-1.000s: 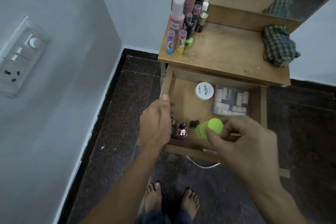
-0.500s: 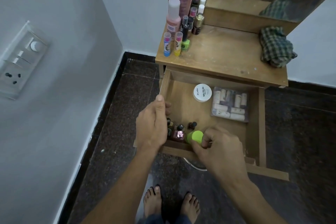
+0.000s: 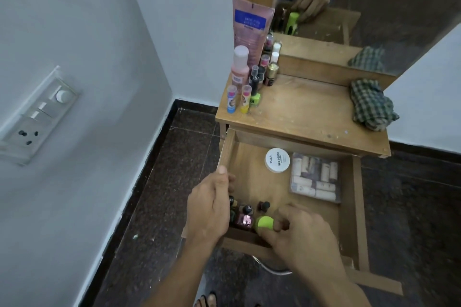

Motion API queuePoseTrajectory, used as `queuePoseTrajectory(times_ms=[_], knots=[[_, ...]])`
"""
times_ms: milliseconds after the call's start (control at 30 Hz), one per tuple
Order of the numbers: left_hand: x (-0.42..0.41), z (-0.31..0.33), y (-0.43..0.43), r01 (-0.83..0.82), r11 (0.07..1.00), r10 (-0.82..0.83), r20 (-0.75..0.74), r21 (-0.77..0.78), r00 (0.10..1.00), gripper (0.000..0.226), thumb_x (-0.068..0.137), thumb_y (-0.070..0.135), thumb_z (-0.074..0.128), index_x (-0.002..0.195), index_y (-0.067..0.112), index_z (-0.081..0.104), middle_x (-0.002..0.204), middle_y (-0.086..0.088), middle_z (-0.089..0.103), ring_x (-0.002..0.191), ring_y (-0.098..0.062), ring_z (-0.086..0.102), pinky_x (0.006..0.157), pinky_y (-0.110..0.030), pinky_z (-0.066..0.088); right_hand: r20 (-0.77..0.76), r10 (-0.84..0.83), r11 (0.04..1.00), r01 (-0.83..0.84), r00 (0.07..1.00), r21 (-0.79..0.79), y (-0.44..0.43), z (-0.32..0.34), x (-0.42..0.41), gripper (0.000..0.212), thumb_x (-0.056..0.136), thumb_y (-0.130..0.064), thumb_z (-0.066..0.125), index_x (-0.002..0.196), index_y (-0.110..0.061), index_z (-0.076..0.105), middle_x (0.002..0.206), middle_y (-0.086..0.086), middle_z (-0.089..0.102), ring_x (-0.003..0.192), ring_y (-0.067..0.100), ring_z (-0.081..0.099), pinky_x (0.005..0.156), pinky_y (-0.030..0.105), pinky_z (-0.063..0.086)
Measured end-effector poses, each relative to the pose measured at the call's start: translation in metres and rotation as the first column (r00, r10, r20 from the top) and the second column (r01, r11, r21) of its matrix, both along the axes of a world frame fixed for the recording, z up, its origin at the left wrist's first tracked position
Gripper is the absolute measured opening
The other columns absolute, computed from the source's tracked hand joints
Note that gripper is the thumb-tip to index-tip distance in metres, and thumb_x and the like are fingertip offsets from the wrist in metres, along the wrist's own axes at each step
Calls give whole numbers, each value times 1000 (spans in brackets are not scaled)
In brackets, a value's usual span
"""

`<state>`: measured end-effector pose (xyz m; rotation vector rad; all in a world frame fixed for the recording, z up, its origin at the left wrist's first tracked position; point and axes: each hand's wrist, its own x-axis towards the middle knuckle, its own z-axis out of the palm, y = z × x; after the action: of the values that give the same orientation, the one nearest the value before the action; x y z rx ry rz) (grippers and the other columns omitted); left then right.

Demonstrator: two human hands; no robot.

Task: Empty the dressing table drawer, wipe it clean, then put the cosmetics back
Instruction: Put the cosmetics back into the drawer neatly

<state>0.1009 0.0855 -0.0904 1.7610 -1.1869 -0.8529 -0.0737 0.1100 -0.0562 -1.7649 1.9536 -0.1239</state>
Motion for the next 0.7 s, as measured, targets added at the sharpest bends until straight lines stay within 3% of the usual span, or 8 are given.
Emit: queuePoseTrajectory(times_ms=[133,200,333,500,600,700], knots=[[3,-1,-6,19,1000,-19,-3,-5,1000,43,101,54,40,83,26,67,71,9,66,64,-9,64,61,-39,54,148,-22,970,57,989,-236,-36,33,8,22,82,-43,78,77,-28,61,78,-13,64,68,7,60,65,35,53],[4,1,-12,3,1000,-3,-28,14,1000,27,102,44,50,85,30,67,72,10,67,62,-8,63,60,-36,51,227,40,922,52,973,-383,-66,51,22,9,86,-32,75,86,-28,68,83,-13,67,69,8,60,67,33,52],[3,8,-26,-11,1000,13,-92,16,996,17,102,35,55,93,34,70,79,13,71,65,-8,65,62,-34,55,134,178,801,-65,975,-595,-132,78,58,17,89,-25,68,105,-24,73,98,-4,69,89,19,64,73,34,50],[1,9,-29,15,1000,-12,-124,19,992,16,101,32,56,99,31,72,80,15,71,64,-2,63,59,-20,46,-158,264,759,-307,951,-575,-182,95,86,28,93,-21,64,120,-23,72,115,1,67,109,25,56,74,33,43],[4,3,-24,34,999,-33,-106,8,994,16,102,33,56,101,30,72,83,16,71,65,0,61,60,-17,43,-282,307,760,-412,909,-502,-195,91,94,29,93,-15,60,118,-21,73,113,5,67,109,27,53,74,38,50],[6,0,-20,40,999,-41,-108,-4,993,17,102,32,56,101,29,73,83,15,71,66,-1,61,61,-16,42,-338,333,768,-461,880,-444,-202,83,94,28,92,-7,59,112,-19,74,108,7,66,108,26,52,70,36,45]])
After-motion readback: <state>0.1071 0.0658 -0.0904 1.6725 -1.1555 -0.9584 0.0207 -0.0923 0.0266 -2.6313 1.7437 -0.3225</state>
